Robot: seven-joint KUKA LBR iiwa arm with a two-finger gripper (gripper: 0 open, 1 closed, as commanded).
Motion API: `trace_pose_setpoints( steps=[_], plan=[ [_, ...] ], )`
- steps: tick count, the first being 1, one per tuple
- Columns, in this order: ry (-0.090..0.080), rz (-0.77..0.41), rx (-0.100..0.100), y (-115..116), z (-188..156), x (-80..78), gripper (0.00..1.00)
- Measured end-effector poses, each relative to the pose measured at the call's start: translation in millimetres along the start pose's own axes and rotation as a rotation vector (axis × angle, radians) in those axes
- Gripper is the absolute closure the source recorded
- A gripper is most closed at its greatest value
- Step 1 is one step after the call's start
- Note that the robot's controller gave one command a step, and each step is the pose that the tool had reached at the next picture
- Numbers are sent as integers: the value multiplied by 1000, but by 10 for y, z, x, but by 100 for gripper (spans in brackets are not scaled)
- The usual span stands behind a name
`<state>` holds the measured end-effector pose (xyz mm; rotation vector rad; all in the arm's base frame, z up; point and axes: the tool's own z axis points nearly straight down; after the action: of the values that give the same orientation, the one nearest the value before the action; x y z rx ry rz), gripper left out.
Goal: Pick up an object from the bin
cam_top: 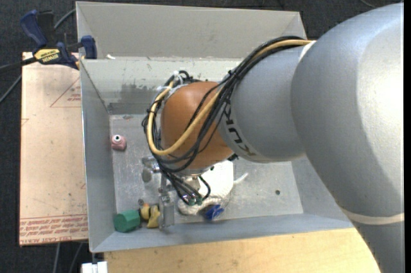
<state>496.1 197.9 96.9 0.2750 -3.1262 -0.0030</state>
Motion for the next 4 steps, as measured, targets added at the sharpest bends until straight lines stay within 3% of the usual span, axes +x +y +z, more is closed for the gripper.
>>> trace_pose_setpoints(
  steps=[1, 2, 3, 4],
  plan=[
    [-9, -180, 1, -112, -595, 145, 0],
    [0, -91, -1, -154, -200, 149, 0],
    [-27, -361, 0, -1, 247, 89, 0],
    [-3, -411, -3, 295, 270, 75, 100]
  ],
)
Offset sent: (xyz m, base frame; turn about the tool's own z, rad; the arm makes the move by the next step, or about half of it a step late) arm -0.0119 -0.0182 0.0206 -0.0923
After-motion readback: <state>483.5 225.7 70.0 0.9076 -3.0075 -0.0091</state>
